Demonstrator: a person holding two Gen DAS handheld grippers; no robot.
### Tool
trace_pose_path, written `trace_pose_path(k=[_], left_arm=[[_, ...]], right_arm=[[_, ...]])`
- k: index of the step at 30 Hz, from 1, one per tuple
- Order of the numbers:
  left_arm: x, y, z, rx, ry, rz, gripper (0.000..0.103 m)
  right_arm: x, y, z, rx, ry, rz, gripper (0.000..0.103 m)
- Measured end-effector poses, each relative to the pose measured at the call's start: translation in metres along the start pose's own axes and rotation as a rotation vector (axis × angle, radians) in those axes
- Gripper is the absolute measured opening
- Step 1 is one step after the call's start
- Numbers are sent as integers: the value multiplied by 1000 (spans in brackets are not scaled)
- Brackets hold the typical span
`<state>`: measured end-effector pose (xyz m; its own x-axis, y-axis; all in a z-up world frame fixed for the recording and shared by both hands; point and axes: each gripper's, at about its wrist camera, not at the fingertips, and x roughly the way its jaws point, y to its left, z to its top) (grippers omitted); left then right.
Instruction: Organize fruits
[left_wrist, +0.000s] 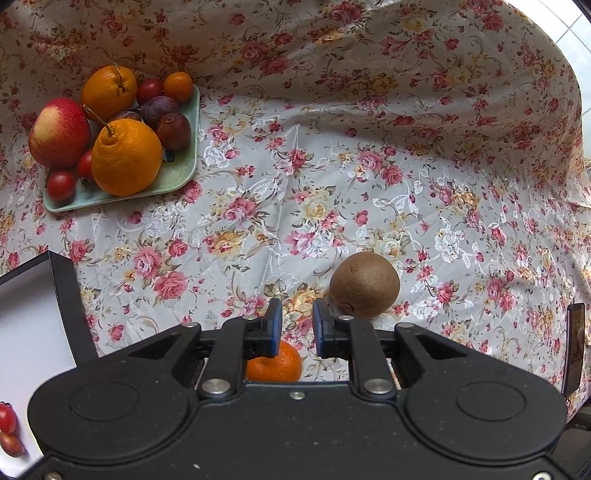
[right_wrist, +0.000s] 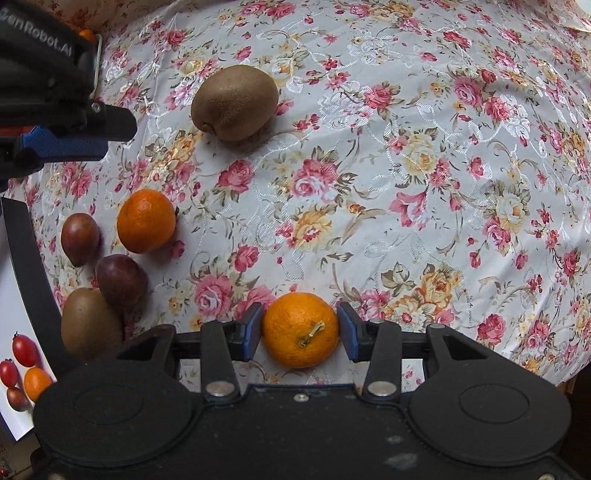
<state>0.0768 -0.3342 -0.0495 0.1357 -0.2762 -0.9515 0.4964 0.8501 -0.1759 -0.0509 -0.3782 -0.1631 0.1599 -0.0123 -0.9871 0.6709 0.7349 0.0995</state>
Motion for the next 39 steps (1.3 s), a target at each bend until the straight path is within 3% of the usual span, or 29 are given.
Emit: trace_pose_path(k=[6, 13, 16, 24, 33, 39], left_arm=[[13, -17, 3, 14, 29, -44, 26], [24, -39, 4, 27, 10, -45, 26], [28, -45, 5, 26, -3, -45, 36], [36, -54, 12, -2, -47, 40, 54], [52, -54, 13, -55, -49, 103, 58], [61, -53, 15, -81, -37, 105, 60]], right_arm=[[-11, -13, 2, 18, -28, -27, 44], [-27, -44, 11, 89, -74, -5, 44], [-27, -53, 13, 103, -66, 2, 44], [-31, -66, 12, 108, -74, 19, 44], [-35, -81, 11, 128, -73, 18, 44], [-37, -88, 12, 141, -80, 21, 44]])
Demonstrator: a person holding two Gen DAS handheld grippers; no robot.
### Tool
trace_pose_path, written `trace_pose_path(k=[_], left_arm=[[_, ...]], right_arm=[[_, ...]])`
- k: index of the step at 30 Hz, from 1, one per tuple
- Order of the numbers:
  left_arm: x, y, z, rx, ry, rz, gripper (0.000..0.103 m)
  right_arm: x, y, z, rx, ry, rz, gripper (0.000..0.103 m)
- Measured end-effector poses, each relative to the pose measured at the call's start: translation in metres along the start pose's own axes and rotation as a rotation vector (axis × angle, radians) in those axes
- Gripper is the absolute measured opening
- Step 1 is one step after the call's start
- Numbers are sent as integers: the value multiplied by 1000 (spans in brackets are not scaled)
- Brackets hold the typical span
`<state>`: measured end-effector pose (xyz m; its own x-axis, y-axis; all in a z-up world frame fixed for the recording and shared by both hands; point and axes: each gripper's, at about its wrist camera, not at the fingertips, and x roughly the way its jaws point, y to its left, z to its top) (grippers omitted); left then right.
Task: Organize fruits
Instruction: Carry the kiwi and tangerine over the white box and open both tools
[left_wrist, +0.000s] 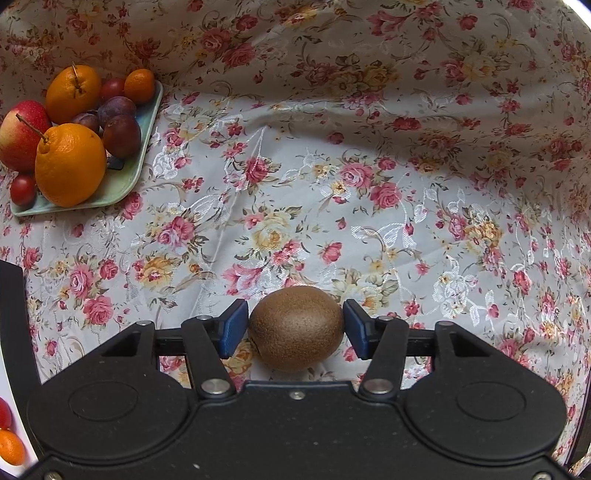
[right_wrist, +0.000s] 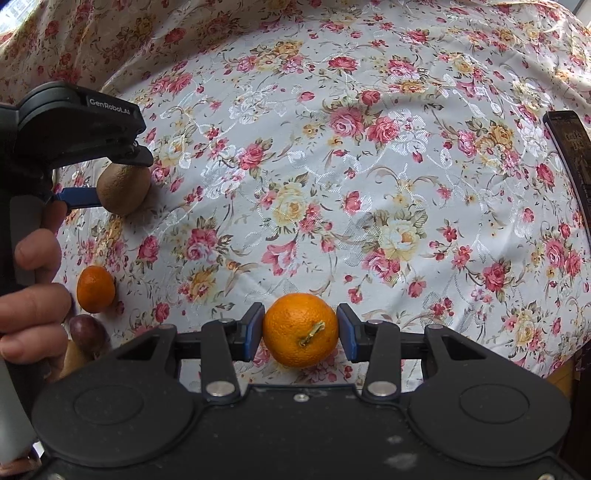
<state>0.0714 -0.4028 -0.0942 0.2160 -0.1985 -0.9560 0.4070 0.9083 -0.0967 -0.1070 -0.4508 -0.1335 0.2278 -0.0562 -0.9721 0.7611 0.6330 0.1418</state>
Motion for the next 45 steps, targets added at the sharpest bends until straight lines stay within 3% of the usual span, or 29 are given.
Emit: trace_pose_path(k=[9, 20, 31, 45], left_arm=[[-5, 10, 0, -61, 7, -44, 59], [-42, 35, -4, -22, -33, -37, 59], [-76, 109, 8, -87, -73, 38, 59], [-110, 204, -2, -206, -109, 96, 59]], right_arm=[[-8, 1, 2, 15, -14, 14, 44], [-23, 33, 0, 1, -38, 55, 44], [-19, 99, -25, -100, -28, 120, 44], [-22, 193, -57, -240, -38, 172, 44]])
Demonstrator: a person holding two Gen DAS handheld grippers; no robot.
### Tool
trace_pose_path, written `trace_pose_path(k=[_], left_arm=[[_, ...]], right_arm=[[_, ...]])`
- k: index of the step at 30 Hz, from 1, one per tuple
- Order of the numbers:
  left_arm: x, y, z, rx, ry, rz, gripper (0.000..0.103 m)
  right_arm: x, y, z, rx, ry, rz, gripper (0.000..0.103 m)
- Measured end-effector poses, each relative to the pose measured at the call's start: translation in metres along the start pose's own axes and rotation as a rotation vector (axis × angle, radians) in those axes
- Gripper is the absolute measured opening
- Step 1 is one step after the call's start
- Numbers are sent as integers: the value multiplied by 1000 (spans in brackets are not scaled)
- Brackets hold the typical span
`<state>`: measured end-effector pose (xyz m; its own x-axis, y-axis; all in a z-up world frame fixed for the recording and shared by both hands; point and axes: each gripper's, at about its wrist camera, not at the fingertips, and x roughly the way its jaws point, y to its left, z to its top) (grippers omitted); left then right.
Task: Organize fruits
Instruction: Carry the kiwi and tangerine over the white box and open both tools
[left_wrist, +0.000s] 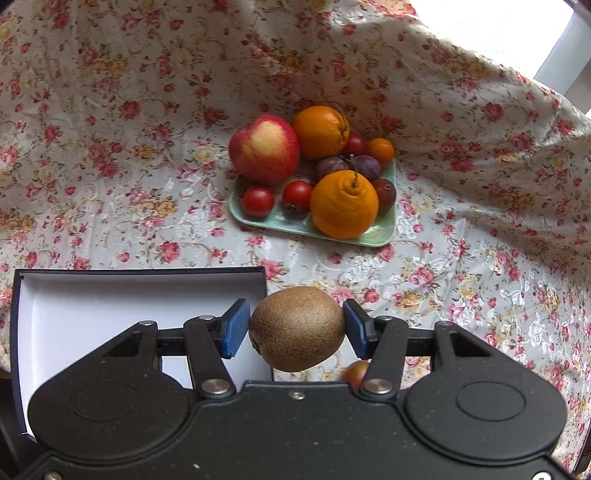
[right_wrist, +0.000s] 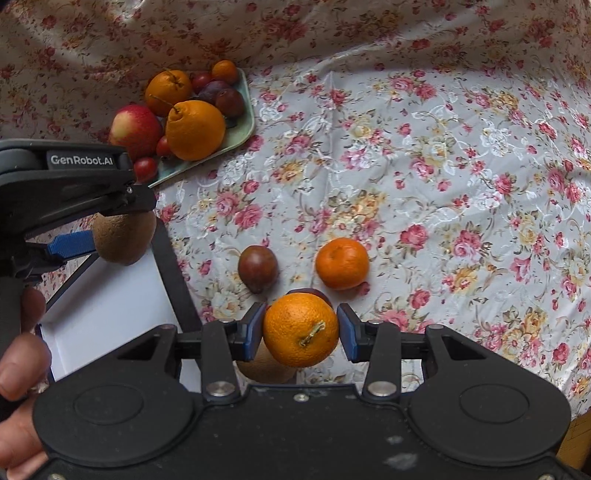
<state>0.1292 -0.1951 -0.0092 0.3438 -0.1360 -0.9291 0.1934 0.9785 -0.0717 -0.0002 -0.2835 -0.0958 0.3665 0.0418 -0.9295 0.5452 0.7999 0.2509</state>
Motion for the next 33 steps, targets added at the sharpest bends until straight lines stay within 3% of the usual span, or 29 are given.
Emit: trace_pose_path(k=[11, 23, 33], left_arm=[[-12, 79, -11, -84, 8, 51, 59], [-10, 164, -16, -190, 21, 140, 59], [2, 200, -19, -210, 58, 180, 59]], right_arm=[[8, 50, -20, -80, -9, 14, 44], [5, 116, -28, -198, -121, 68, 45], [16, 150, -32, -257, -160, 84, 45]])
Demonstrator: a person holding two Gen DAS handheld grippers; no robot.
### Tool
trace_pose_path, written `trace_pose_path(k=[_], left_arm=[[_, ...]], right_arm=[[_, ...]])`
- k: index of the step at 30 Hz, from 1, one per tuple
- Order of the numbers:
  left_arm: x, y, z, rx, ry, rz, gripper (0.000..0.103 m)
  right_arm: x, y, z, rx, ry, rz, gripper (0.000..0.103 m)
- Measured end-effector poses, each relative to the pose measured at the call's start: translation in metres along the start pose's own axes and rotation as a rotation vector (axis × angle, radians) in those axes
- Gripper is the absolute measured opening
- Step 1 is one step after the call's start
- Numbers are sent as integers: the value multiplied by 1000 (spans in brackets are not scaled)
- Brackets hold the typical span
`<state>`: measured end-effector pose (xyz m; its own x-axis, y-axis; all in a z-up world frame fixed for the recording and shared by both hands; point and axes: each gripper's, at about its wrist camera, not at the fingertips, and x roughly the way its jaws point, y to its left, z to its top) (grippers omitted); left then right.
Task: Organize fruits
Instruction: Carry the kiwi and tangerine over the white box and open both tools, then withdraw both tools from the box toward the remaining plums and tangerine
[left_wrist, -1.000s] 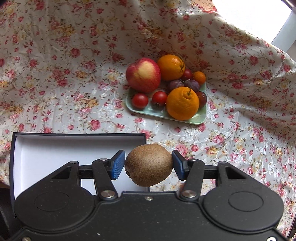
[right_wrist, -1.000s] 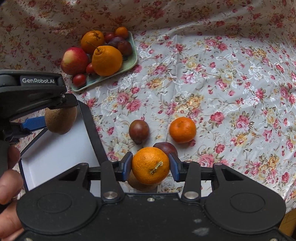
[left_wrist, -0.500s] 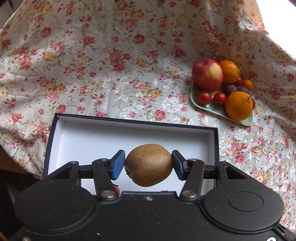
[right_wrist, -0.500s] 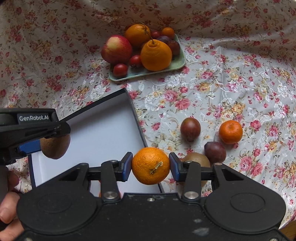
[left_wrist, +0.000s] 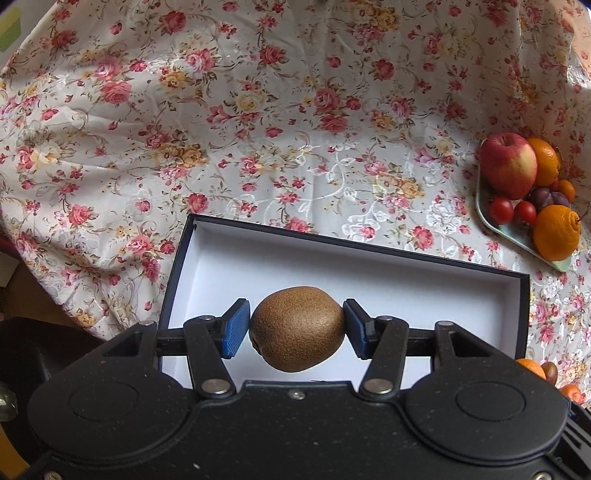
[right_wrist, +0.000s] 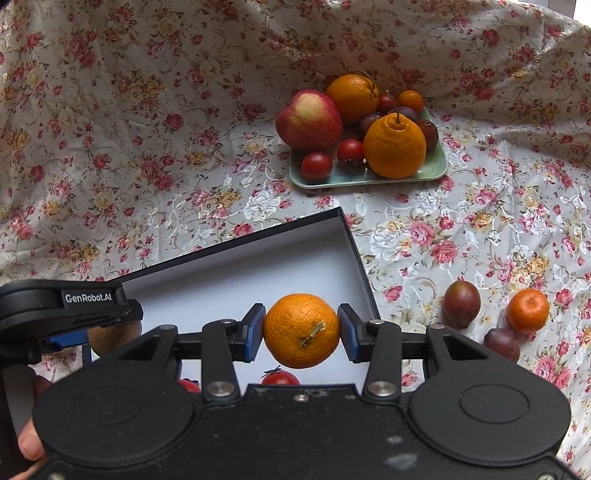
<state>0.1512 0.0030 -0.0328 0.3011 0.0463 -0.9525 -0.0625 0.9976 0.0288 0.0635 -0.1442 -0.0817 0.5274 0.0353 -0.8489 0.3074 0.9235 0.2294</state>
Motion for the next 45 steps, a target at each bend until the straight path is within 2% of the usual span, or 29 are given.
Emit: trace_pose_path(k=[3, 6, 11, 20, 28, 45], left_arm=[[-1, 3, 0, 18, -15, 10, 55], [-8, 5, 0, 25, -53, 31, 55], [-7, 6, 2, 20, -40, 0, 55], [-4, -2, -1, 31, -6, -21, 55], [0, -12, -3, 64, 38, -19, 55], [-12, -47, -10, 146, 45, -67, 55]], right_arm=[[2, 7, -1, -13, -3, 12, 44], [-3, 15, -3, -46, -52, 0, 44], [-8, 24, -6, -93, -93, -11, 44], [4, 13, -5, -41, -11, 7, 44], [9, 8, -6, -35, 18, -22, 44], [7, -12, -9, 1, 72, -51, 44]])
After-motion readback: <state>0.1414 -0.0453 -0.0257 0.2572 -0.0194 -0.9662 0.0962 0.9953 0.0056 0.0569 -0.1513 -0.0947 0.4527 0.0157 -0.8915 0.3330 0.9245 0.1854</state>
